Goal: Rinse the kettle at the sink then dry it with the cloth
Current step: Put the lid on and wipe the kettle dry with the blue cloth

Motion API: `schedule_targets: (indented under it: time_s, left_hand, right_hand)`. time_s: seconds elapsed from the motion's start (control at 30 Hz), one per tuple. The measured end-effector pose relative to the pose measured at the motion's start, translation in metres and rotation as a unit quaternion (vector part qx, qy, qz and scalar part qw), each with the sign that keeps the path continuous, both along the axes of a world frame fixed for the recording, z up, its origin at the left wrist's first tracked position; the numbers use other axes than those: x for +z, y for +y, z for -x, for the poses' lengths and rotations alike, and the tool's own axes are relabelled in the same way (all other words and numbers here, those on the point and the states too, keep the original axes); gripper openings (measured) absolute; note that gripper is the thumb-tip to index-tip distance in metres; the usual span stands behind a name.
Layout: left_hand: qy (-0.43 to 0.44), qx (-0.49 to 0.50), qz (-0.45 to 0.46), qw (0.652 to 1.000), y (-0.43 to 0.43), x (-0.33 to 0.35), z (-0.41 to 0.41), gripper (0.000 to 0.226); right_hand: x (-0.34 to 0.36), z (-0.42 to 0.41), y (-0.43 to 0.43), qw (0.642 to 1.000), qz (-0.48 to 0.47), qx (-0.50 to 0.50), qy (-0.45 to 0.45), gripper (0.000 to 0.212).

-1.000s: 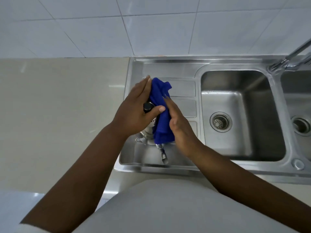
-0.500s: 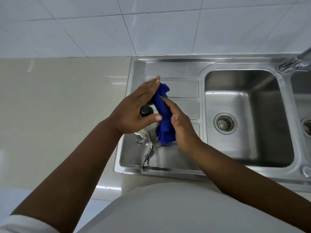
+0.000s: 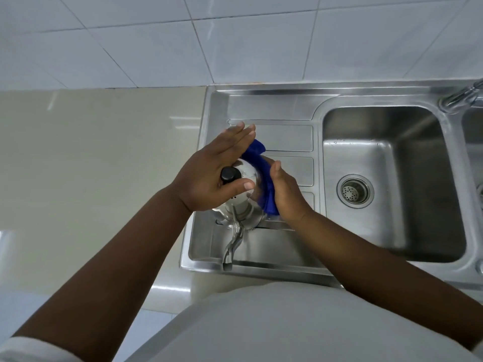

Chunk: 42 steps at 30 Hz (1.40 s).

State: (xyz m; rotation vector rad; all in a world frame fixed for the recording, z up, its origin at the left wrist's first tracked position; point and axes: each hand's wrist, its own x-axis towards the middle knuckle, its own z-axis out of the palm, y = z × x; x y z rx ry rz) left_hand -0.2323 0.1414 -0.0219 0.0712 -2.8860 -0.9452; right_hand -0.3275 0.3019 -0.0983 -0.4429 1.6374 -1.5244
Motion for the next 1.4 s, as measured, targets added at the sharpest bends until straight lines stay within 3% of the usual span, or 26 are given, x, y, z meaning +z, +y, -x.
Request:
schedule_targets:
  time_s: [0.1, 0.23, 0.33, 0.43, 0.5, 0.6, 0.67, 0.73, 0.8, 0.93, 1.03, 1.17, 1.33, 1.4]
  left_hand:
    - [0.011, -0.006, -0.011, 1.0, 0.001, 0.0, 0.001, 0.083]
    - [0.014, -0.005, -0.014, 1.0, 0.001, -0.003, 0.001, 0.085]
    - [0.008, 0.008, -0.018, 1.0, 0.001, -0.002, 0.0, 0.083]
    - [0.014, 0.017, -0.012, 1.0, 0.002, -0.005, 0.0, 0.079]
    - [0.024, 0.034, -0.01, 0.999, 0.004, -0.008, -0.001, 0.079]
    - [0.059, 0.067, -0.035, 0.995, 0.01, -0.01, -0.001, 0.078]
    - [0.075, 0.098, -0.039, 0.992, 0.018, -0.01, -0.001, 0.077]
    - [0.079, 0.135, -0.027, 0.987, 0.026, -0.01, -0.002, 0.078]
    - [0.071, 0.171, -0.005, 0.983, 0.032, -0.01, -0.004, 0.082]
    - [0.012, 0.208, 0.047, 0.977, 0.041, -0.002, -0.004, 0.09]
    - [-0.001, 0.124, 0.12, 0.985, 0.03, 0.007, -0.001, 0.09]
    - [0.011, -0.052, 0.118, 0.992, -0.001, 0.009, 0.0, 0.078]
    - [0.04, -0.054, 0.11, 0.992, -0.003, 0.003, 0.004, 0.07]
    - [0.041, -0.021, 0.11, 0.993, 0.004, 0.001, 0.003, 0.066]
  right_hand:
    - [0.014, -0.019, 0.009, 0.993, 0.098, 0.02, 0.068, 0.092]
    - [0.005, -0.022, 0.007, 0.984, 0.073, 0.005, 0.162, 0.089]
    - [-0.015, -0.012, 0.005, 0.993, 0.004, -0.019, 0.12, 0.079]
    - [-0.024, -0.01, 0.004, 0.997, -0.053, -0.032, 0.046, 0.048]
    - [-0.008, -0.017, 0.004, 0.996, -0.046, -0.05, 0.059, 0.056]
    - [0.021, -0.038, 0.008, 0.982, 0.039, -0.036, 0.182, 0.084]
    - [0.03, -0.052, 0.014, 0.96, 0.064, -0.004, 0.272, 0.082]
    - [0.025, -0.056, 0.02, 0.951, 0.071, -0.003, 0.302, 0.077]
    - [0.008, -0.05, 0.023, 0.967, 0.054, -0.026, 0.247, 0.071]
    - [0.007, -0.021, 0.025, 0.999, -0.047, -0.025, 0.002, 0.072]
    - [0.03, -0.007, 0.02, 0.991, -0.114, -0.007, -0.073, 0.089]
    - [0.069, -0.008, 0.009, 0.991, -0.123, 0.022, -0.041, 0.09]
    - [0.112, -0.024, 0.011, 0.991, -0.095, 0.093, 0.033, 0.059]
    - [0.121, -0.029, 0.015, 0.985, -0.11, 0.117, 0.069, 0.059]
